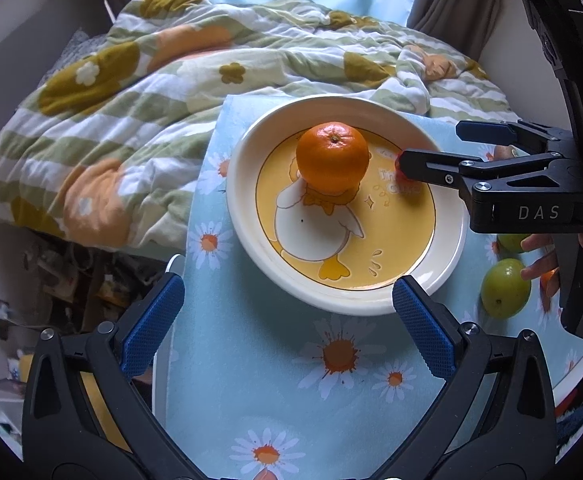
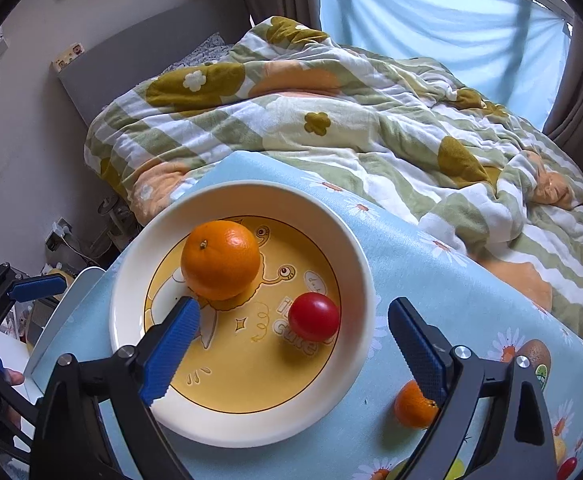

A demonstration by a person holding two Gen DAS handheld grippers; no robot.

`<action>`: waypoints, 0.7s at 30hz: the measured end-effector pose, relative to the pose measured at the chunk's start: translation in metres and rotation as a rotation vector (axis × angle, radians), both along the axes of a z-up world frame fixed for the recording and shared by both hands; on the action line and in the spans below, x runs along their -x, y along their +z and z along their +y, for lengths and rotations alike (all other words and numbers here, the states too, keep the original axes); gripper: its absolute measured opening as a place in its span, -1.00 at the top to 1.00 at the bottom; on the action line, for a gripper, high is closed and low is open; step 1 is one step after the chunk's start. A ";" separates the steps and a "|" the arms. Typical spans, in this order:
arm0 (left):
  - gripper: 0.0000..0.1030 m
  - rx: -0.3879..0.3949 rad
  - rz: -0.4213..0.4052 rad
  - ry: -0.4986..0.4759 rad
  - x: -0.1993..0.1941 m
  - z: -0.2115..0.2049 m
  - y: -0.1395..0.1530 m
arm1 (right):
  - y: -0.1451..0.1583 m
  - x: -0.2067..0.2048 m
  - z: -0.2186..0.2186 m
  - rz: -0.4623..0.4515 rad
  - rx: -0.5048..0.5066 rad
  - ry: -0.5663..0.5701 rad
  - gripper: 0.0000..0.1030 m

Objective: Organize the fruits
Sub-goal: 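Lower the red tomato into the white bowl and open the right tool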

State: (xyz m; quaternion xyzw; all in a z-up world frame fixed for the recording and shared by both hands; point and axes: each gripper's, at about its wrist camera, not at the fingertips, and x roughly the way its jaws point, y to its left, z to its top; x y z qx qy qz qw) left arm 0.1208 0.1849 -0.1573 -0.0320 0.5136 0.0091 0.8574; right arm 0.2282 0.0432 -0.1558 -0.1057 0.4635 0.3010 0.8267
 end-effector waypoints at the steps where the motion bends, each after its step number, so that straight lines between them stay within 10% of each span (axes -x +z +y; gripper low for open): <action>1: -1.00 -0.003 -0.003 -0.002 0.000 0.000 0.002 | 0.002 0.001 0.000 -0.004 -0.003 -0.004 -0.82; 21: -1.00 0.001 -0.105 -0.174 -0.001 -0.026 0.066 | 0.102 0.055 -0.084 -0.083 -0.005 -0.299 -0.83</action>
